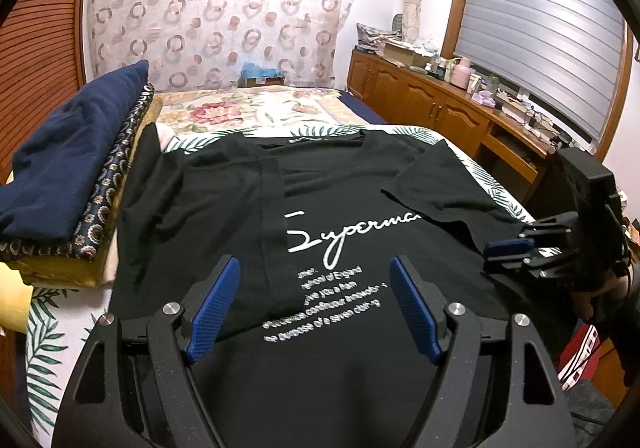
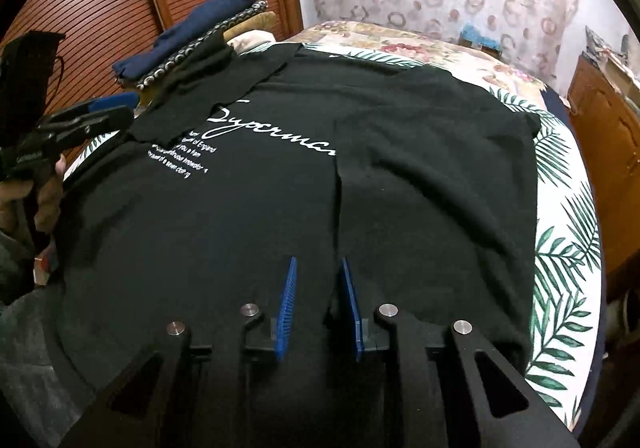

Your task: Fold small clothes

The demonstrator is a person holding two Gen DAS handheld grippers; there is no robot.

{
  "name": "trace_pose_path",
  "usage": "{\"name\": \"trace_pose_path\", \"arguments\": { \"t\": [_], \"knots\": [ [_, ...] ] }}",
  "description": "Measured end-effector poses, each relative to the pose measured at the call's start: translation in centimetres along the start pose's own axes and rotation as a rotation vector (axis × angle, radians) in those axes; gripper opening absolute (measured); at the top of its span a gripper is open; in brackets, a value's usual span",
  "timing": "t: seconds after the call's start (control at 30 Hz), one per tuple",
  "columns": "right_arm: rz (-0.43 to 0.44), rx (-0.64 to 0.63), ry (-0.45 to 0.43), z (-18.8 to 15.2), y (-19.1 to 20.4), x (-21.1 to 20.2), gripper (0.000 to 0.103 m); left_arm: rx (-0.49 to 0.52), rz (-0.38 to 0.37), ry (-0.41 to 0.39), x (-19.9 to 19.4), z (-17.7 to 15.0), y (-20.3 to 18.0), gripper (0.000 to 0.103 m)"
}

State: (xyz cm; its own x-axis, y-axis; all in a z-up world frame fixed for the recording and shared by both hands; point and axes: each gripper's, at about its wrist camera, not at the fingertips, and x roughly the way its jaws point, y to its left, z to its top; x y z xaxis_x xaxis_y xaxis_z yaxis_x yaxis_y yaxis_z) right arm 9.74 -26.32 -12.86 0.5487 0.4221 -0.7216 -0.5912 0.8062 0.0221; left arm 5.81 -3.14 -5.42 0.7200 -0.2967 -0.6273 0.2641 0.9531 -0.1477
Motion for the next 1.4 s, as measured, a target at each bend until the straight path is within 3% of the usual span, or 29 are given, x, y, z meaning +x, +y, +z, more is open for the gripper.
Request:
{"name": "trace_pose_path", "arguments": {
  "t": [0.23,0.37,0.47,0.63,0.93,1.4],
  "knots": [
    [-0.022,0.020,-0.058,1.2,-0.9,-2.0,0.025,0.043,0.065,-0.009,0.1,1.9,2.2,0.078],
    [-0.095,0.025,-0.109,2.6,-3.0,-2.9,0.036,0.053,0.094,-0.016,0.6,3.8,4.2,0.078],
    [-0.150,0.036,-0.108,3.7,-5.1,-2.1,0.046,0.064,0.122,0.005,1.6,5.3,5.7,0.065],
    [-0.218,0.048,-0.087,5.4,-8.0,0.9,0.046,0.085,0.170,0.044,3.6,7.2,7.2,0.052],
    [-0.226,0.052,-0.059,7.5,-10.4,5.2,0.046,0.129,0.256,0.131,6.8,8.9,8.4,0.033],
    [-0.211,0.054,-0.073,7.5,-11.0,6.3,0.047,0.162,0.369,0.266,10.9,10.8,10.6,0.033]
  ]
}}
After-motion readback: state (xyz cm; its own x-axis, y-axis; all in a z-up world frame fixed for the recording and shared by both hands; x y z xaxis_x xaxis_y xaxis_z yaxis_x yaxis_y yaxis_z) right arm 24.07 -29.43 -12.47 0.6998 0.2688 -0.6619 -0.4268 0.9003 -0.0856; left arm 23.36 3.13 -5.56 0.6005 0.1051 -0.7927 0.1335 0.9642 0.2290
